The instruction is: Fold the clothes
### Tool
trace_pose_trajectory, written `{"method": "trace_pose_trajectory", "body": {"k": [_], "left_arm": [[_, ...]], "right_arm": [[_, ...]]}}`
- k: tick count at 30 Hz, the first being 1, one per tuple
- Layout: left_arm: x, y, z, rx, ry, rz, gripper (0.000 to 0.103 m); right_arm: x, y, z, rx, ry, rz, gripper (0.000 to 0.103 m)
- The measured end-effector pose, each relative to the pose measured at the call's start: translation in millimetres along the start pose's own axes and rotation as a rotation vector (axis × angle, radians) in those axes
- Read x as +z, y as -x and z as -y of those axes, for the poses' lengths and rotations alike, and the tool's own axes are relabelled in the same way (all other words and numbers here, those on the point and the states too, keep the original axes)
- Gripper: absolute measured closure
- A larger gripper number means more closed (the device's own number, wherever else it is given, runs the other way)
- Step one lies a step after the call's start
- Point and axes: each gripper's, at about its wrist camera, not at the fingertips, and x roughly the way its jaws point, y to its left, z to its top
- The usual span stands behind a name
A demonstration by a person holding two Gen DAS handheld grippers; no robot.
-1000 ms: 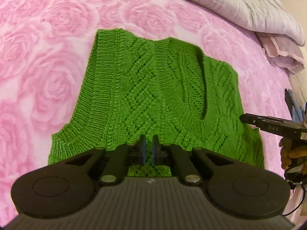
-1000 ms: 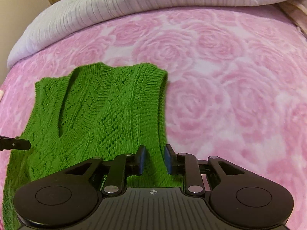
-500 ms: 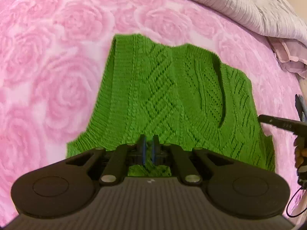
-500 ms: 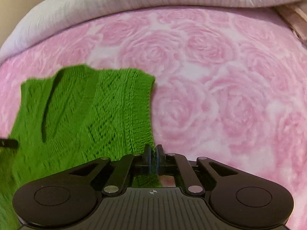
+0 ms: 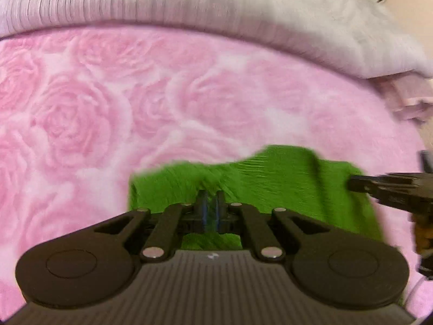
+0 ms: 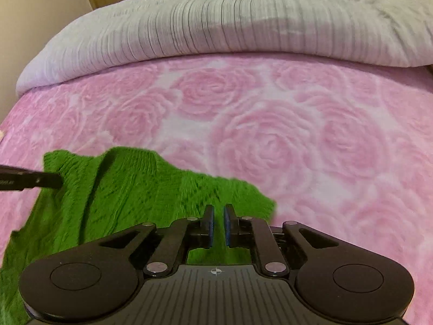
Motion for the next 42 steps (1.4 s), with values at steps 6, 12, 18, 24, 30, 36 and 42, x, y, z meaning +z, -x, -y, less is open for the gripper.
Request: {"method": "trace_pose_trajectory", "body": {"k": [6, 12, 18, 24, 30, 36, 42], "left_arm": [[19.1, -15.5, -21.5, -0.011, 0.027, 0.014, 0.101], [11.8, -10.1, -21.8, 0.024, -0.056, 0.006, 0.101], [-16.1, 36.3, -17.4, 0.104, -0.054, 0.048, 0.101], [-74.7, 79.9, 21.9, -0.032, -0.089, -0.008, 0.100], [-144.2, 74.1, 61.7, -0.004, -0.200, -0.068, 0.100], [-168.3, 115.8, 68.1, 0.092, -0.207, -0.041, 0.100], [-238.4, 143.1, 75.2, 0.208, -0.182, -0.099, 0.100]], "right_arm": [[17.9, -13.2, 11.1, 0.002, -0.048, 0.006, 0.092], [17.2, -13.2, 19.1, -0.017, -0.056, -0.010, 0.091], [-3.2, 31.0, 14.5, -0.055, -0.095, 0.024, 0.090], [-58.9, 83.2, -18.6, -0.023, -0.132, -0.025, 0.086], [-127.8, 93.4, -53.8, -0.118, -0.079, -0.098, 0.086], [-167.1, 136.0, -65.2, -0.180, -0.033, -0.087, 0.085], [-229.5, 159.4, -64.6, -0.149, -0.040, -0.146, 0.082]]}}
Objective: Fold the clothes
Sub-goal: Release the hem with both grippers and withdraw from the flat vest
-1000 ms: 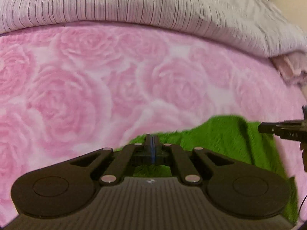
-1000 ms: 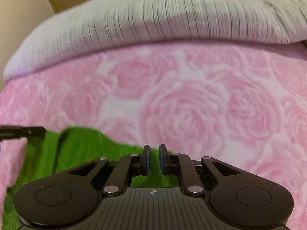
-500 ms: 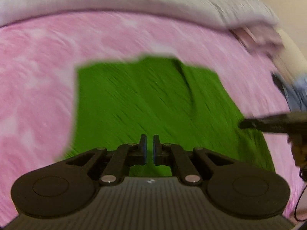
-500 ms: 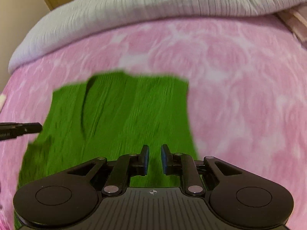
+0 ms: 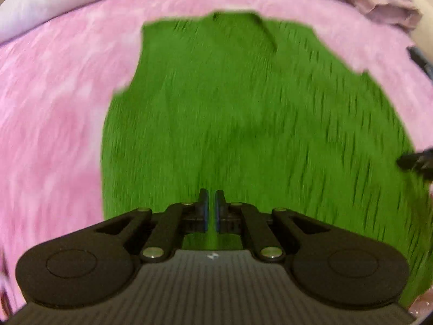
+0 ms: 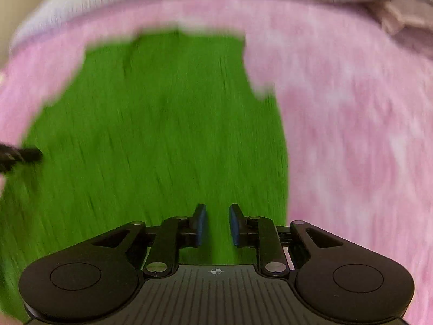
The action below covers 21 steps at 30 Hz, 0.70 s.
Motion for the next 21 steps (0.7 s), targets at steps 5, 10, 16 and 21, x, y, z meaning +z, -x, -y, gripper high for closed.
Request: {"method": "trace_pose_trajectory", "body": {"k": [5, 10, 16, 21], "left_arm": [[-59.1, 37.9, 12.5, 0.031, 0.134, -0.011, 0.100], [-108.5, 65.3, 24.0, 0.059, 0.205, -0.047, 0.100], [-115.0, 93.9, 19.6, 0.037, 0.201, -0.017, 0.100], [-122.9, 75.2, 2.2, 0.026, 0.222, -0.015, 0.100]], "right_arm": [[-37.3, 27.3, 7.9, 0.051, -0.016, 0.038, 0.080], [-94.1, 47.1, 6.1, 0.084, 0.022, 0.039, 0.080], [-113.1, 77.5, -1.4, 0.049, -0.015, 0.042, 0.080], [-122.4, 72.5, -19.9, 0.025, -0.042, 0.126, 0.080]]}}
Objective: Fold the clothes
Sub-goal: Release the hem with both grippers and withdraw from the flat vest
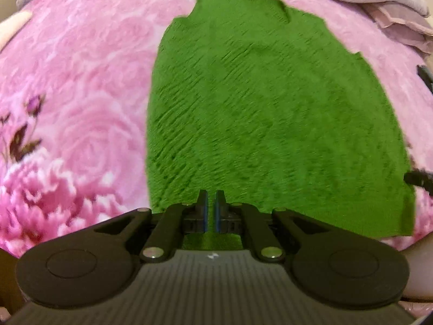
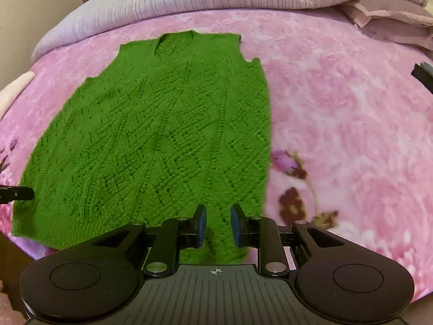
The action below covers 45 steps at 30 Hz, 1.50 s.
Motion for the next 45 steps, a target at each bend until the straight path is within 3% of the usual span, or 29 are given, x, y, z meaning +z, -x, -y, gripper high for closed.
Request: {"method": "trace_pose_trajectory", "body": {"k": [2, 7, 14, 17, 21, 23, 25, 31, 37, 39, 40, 42, 45], "left_arm": [[-5.3, -1.0, -5.2, -0.026, 0.018, 0.031, 0.100], [-21.3, 1.3, -2.7, -0.025, -0.023, 0.120, 0.100], [-54.8, 3.1, 15.3, 0.064, -0.066, 0.295, 0.100], [-74.6, 3.2, 21.7, 0.100, -0.020, 0.370, 0.100], [-87.3, 20.0, 28.1, 0.056, 0.012, 0.350, 0.099], [-93.0, 29.9, 31.9, 0.029, 0.019, 0.337, 0.092], [-98.6, 41.7, 37.5, 0.037, 0.004, 0.327, 0.092], [-105.4, 78.9, 53.5, 0.067, -0.047, 0.396, 0.086], [-94.5, 99.7, 68.4, 0.078, -0.055, 0.447, 0.081], [-91.2, 102.8, 71.2, 0.084, -0.059, 0.446, 0.081], [-91.7, 105.0, 71.5, 0.089, -0.057, 0.443, 0.081], [-94.7, 109.6, 70.8, 0.102, -0.052, 0.433, 0.076], [-101.7, 116.7, 68.7, 0.122, -0.041, 0.414, 0.075]], "right_arm": [[-15.5, -8.7, -4.3, -0.024, -0.021, 0.008, 0.080], [-39.6, -11.6, -8.6, -0.053, -0.041, 0.146, 0.079], [-74.1, -11.1, -18.4, -0.091, -0.043, 0.325, 0.078], [-89.7, -8.3, -20.9, -0.102, -0.080, 0.385, 0.078], [-105.0, 7.3, -31.9, -0.129, -0.059, 0.367, 0.078], [-111.7, 14.8, -30.0, -0.097, -0.076, 0.353, 0.078], [-114.8, 23.7, -23.7, -0.071, -0.112, 0.336, 0.078], [-85.0, 67.9, -9.5, -0.014, -0.046, 0.431, 0.076], [-27.3, 90.4, -10.7, -0.177, 0.081, 0.548, 0.071], [-20.3, 100.6, -12.4, -0.191, -0.020, 0.558, 0.070], [-20.7, 106.5, -12.3, -0.167, -0.091, 0.544, 0.070], [-35.5, 119.3, -17.3, -0.037, -0.187, 0.481, 0.069], [-72.9, 133.0, -38.3, 0.092, -0.177, 0.414, 0.067]]}}
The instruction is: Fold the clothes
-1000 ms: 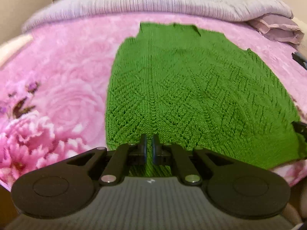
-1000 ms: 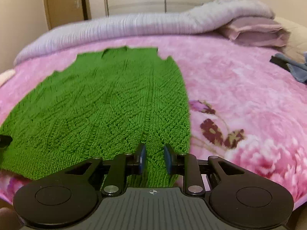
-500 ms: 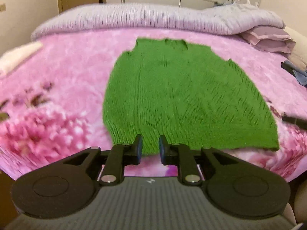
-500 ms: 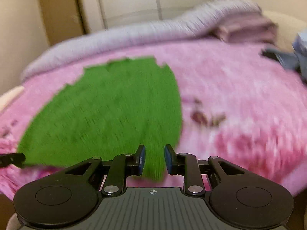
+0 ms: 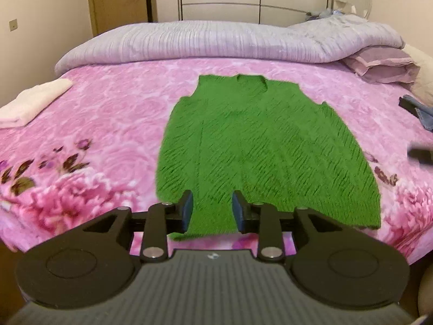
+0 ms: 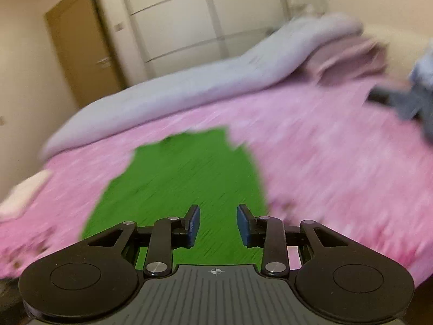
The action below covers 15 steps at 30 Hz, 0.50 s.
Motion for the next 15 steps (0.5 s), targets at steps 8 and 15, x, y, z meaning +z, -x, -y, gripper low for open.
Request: {"method": "trace_pose_trajectory", "body": {"k": [8, 15], "left_arm": [[-11.1, 39.3, 3.8, 0.028, 0.008, 0.039, 0.066], [-31.2, 41.9, 8.5, 0.020, -0.017, 0.000, 0.065]], "right_arm": [[-51.7, 25.3, -23.7, -0.114, 0.092, -0.046, 0.064], [-60.3, 29.4, -24.0, -0.155, 0.100, -0.050, 0.059]]}}
